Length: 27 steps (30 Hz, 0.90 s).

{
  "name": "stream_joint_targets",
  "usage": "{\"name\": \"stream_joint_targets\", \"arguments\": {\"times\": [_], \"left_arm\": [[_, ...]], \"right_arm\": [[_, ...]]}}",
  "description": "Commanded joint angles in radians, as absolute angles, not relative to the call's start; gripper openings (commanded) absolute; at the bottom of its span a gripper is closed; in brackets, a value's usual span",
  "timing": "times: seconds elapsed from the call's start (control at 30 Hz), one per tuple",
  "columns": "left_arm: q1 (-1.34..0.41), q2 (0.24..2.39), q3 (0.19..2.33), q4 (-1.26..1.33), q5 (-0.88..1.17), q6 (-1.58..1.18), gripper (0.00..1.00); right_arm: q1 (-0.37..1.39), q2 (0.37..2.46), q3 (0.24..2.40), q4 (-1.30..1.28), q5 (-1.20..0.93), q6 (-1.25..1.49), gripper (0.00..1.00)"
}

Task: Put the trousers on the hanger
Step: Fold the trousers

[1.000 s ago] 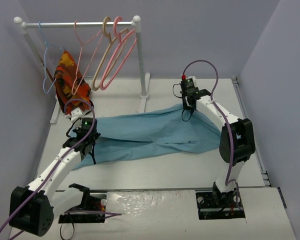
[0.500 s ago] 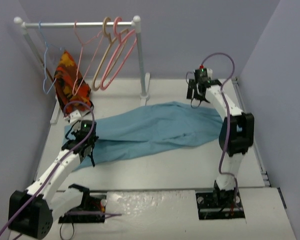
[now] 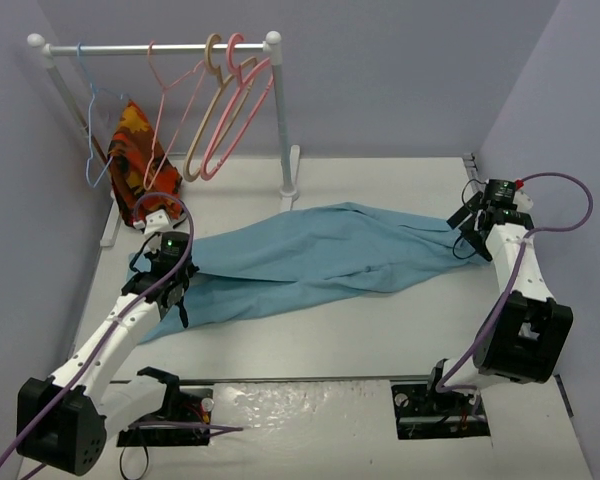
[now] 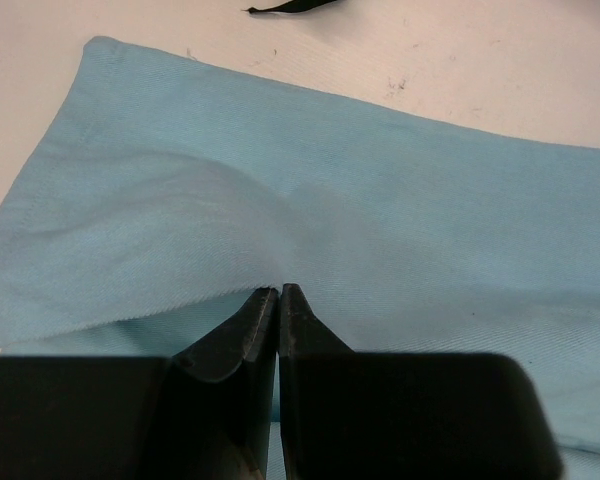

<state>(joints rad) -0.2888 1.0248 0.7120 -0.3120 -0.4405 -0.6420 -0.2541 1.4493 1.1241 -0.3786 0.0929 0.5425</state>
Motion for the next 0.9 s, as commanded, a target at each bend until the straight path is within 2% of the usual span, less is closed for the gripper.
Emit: {"name": "stream_joint_targets", "arguments": {"times": [0.0, 0.3, 0.5, 0.87], "left_arm": [[-0.301, 1.018, 0.773, -0.292, -0.441, -0.601, 0.0], [-0.305, 1.003, 0.752, -0.284, -0.443, -0.612, 0.0], [-0.308, 1.003, 0.752, -0.284, -0.451, -0.609, 0.0], [-0.31, 1.006, 0.753, -0.287, -0.447, -0.61, 0.0]], "right_arm": [[-0.287, 1.461, 1.118, -0.305, -0.049, 0.61, 0.77], [-0.293, 1.54, 1.115, -0.256, -0.115, 0.658, 0.75], [-0.293, 1.545, 1.103, -0.252, -0.08, 0.672, 0.73], [-0.293, 1.576, 1.077, -0.195, -0.045, 0.697, 0.59]]}}
